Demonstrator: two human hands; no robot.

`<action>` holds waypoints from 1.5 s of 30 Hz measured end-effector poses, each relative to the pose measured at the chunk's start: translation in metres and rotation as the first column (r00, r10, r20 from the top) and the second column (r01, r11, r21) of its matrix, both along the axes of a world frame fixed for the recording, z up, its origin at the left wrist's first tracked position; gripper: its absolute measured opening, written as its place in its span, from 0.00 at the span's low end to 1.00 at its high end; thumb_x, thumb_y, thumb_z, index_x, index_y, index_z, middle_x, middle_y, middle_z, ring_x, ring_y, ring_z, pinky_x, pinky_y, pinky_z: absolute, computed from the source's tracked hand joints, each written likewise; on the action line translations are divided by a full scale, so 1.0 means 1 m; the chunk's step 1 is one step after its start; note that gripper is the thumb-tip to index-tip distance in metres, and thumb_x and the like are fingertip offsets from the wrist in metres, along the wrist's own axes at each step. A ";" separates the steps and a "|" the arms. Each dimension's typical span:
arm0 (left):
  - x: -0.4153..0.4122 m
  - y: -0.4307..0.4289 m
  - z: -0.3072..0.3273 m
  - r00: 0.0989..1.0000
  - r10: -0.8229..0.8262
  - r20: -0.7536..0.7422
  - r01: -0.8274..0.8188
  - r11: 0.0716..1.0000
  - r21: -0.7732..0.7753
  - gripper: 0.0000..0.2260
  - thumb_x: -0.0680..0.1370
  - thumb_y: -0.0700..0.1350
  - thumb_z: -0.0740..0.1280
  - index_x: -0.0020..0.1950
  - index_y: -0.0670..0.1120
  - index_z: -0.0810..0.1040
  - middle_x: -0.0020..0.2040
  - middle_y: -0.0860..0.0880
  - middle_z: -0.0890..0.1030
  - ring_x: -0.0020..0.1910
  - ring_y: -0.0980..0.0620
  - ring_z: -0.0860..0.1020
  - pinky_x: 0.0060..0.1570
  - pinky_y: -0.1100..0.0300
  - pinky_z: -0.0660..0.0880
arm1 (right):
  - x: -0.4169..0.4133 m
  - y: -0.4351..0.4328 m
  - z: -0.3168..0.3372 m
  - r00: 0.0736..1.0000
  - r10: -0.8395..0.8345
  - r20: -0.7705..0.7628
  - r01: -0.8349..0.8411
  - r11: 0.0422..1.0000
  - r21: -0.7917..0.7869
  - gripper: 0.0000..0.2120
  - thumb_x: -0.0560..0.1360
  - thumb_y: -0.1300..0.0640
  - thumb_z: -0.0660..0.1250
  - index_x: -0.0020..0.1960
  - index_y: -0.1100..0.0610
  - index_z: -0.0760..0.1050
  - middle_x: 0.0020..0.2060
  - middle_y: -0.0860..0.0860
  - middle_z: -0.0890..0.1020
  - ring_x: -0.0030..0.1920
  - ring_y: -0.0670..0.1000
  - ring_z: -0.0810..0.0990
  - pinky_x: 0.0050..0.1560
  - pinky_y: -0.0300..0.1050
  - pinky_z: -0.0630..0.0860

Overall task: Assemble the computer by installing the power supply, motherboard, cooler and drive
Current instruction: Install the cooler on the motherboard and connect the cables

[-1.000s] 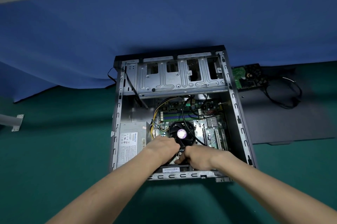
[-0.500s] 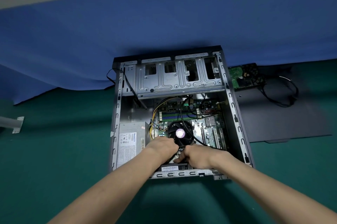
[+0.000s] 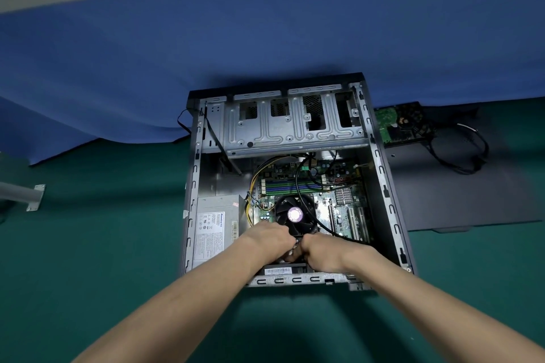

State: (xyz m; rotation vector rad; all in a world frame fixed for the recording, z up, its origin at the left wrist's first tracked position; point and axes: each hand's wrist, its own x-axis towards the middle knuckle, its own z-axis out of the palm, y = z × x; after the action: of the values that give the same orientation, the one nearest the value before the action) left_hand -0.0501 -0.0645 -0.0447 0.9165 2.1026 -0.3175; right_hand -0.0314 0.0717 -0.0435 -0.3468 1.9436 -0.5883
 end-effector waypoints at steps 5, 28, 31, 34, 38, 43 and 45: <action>0.000 -0.006 -0.001 1.000 0.002 -0.010 -0.001 1.000 0.031 0.10 0.79 0.35 0.59 0.55 0.39 0.77 0.54 0.41 0.78 0.55 0.41 0.76 0.44 0.54 0.67 | 0.000 0.000 0.000 1.000 -0.016 -0.001 0.016 1.000 -0.007 0.24 0.75 0.67 0.55 0.63 0.50 0.78 0.62 0.53 0.79 0.60 0.54 0.76 0.62 0.44 0.72; -0.002 -0.004 -0.002 0.998 0.057 -0.030 -0.058 0.998 -0.038 0.09 0.79 0.36 0.60 0.53 0.41 0.79 0.51 0.43 0.81 0.52 0.43 0.78 0.41 0.55 0.69 | -0.007 -0.009 -0.008 0.958 0.232 -0.171 -0.213 0.969 0.123 0.12 0.78 0.64 0.59 0.56 0.56 0.77 0.49 0.56 0.78 0.49 0.57 0.77 0.44 0.45 0.71; -0.003 -0.008 -0.004 0.995 0.093 -0.037 -0.094 0.995 -0.020 0.08 0.77 0.35 0.62 0.51 0.41 0.79 0.50 0.43 0.81 0.51 0.42 0.78 0.44 0.54 0.70 | -0.008 -0.007 -0.011 0.962 0.233 -0.139 -0.220 0.970 0.106 0.12 0.77 0.65 0.59 0.56 0.56 0.77 0.51 0.56 0.79 0.49 0.56 0.77 0.48 0.46 0.74; -0.003 -0.010 -0.007 0.993 0.117 -0.024 -0.117 0.993 -0.003 0.07 0.76 0.34 0.62 0.49 0.41 0.78 0.49 0.42 0.80 0.51 0.42 0.77 0.49 0.51 0.71 | -0.009 -0.006 -0.013 0.974 0.214 -0.080 -0.206 0.974 0.091 0.17 0.78 0.64 0.59 0.63 0.52 0.75 0.60 0.55 0.76 0.58 0.57 0.76 0.59 0.49 0.74; -0.003 -0.012 -0.008 0.991 0.131 -0.020 -0.131 0.991 0.010 0.08 0.75 0.32 0.62 0.51 0.39 0.78 0.48 0.41 0.79 0.50 0.41 0.78 0.46 0.53 0.73 | -0.009 -0.005 -0.014 0.983 0.184 -0.029 -0.182 0.981 0.064 0.20 0.78 0.64 0.58 0.68 0.50 0.73 0.65 0.55 0.73 0.62 0.56 0.74 0.61 0.46 0.72; -0.003 -0.013 -0.006 0.988 0.151 -0.024 -0.151 0.989 0.000 0.09 0.76 0.31 0.61 0.53 0.39 0.77 0.51 0.41 0.78 0.52 0.42 0.76 0.51 0.52 0.73 | -0.008 -0.005 -0.014 0.986 0.168 -0.026 -0.167 0.985 0.039 0.23 0.78 0.65 0.57 0.69 0.48 0.71 0.68 0.56 0.71 0.65 0.56 0.72 0.63 0.44 0.70; -0.004 -0.011 -0.004 0.988 0.152 -0.020 -0.152 0.988 -0.008 0.09 0.77 0.32 0.60 0.54 0.39 0.76 0.52 0.41 0.77 0.53 0.42 0.75 0.49 0.53 0.71 | -0.007 -0.005 -0.014 0.986 0.166 -0.032 -0.164 0.986 0.036 0.23 0.78 0.65 0.58 0.69 0.47 0.71 0.68 0.56 0.72 0.65 0.56 0.72 0.62 0.44 0.70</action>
State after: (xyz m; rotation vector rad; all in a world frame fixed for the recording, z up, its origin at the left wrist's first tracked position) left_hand -0.0537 -0.0757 -0.0485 0.7451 2.1719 -0.2581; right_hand -0.0388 0.0667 -0.0570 -0.4951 1.9338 -0.4442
